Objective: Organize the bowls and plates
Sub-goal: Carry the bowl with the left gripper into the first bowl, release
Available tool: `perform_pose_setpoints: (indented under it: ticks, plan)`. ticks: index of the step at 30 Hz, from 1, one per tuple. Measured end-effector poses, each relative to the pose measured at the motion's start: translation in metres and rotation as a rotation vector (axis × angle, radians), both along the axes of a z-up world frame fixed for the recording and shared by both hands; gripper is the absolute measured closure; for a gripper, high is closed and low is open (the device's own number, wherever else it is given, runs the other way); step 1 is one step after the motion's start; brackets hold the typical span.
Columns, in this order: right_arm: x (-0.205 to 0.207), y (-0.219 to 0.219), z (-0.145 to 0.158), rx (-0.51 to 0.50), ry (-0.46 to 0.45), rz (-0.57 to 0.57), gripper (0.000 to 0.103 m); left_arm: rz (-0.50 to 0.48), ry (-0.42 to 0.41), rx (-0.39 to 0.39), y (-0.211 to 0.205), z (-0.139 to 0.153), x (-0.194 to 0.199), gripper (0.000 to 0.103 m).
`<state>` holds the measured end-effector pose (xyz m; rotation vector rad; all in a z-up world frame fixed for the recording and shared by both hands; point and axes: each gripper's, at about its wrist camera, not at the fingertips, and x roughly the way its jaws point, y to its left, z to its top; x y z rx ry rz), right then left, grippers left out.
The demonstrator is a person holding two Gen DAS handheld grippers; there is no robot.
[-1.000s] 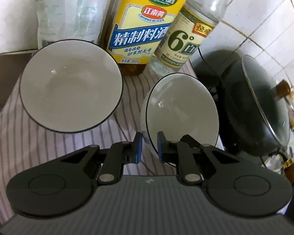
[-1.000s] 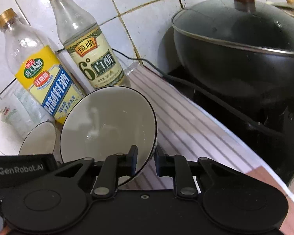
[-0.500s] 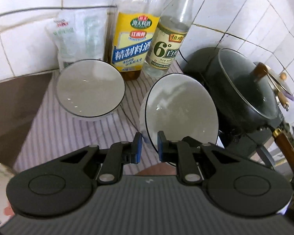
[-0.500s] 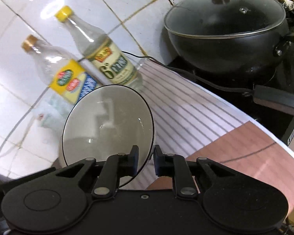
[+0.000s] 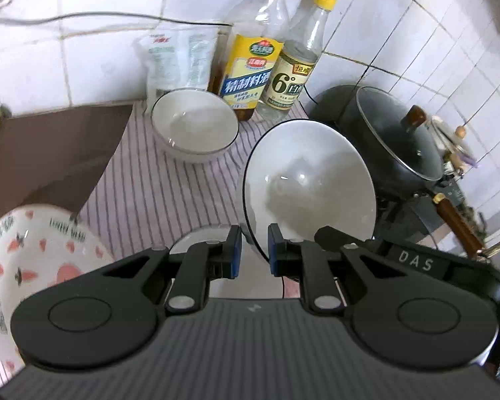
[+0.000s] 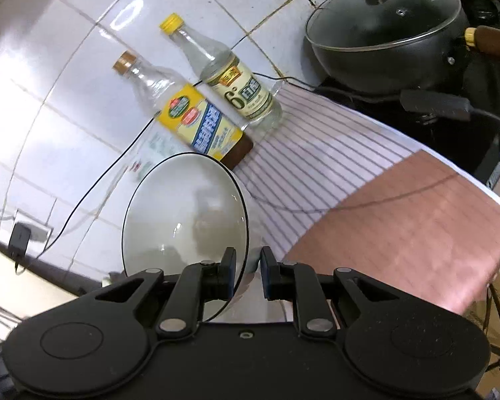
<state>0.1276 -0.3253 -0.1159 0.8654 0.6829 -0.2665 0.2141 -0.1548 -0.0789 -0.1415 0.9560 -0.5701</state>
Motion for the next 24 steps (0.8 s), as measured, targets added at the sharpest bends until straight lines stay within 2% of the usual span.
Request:
perform_pose_setpoints:
  ticks: [5,15,20,24]
  plan:
    - [-0.007,0.021,-0.004,-0.026,0.04,0.061,0.084,0.033,0.013,0.024,0.02,-0.009,-0.018,0.089]
    - [-0.002,0.041,-0.011,-0.138,0.107,0.112,0.084,0.045,0.15,0.021,0.036,-0.047,-0.015,0.089]
    - [0.003,0.044,-0.019,-0.17,0.131,0.143,0.084,0.045,0.148,0.058,0.032,-0.051,-0.013,0.089]
    - [0.006,0.055,-0.021,-0.268,0.164,0.178,0.084,0.042,0.178,0.072,0.03,-0.056,-0.012,0.089]
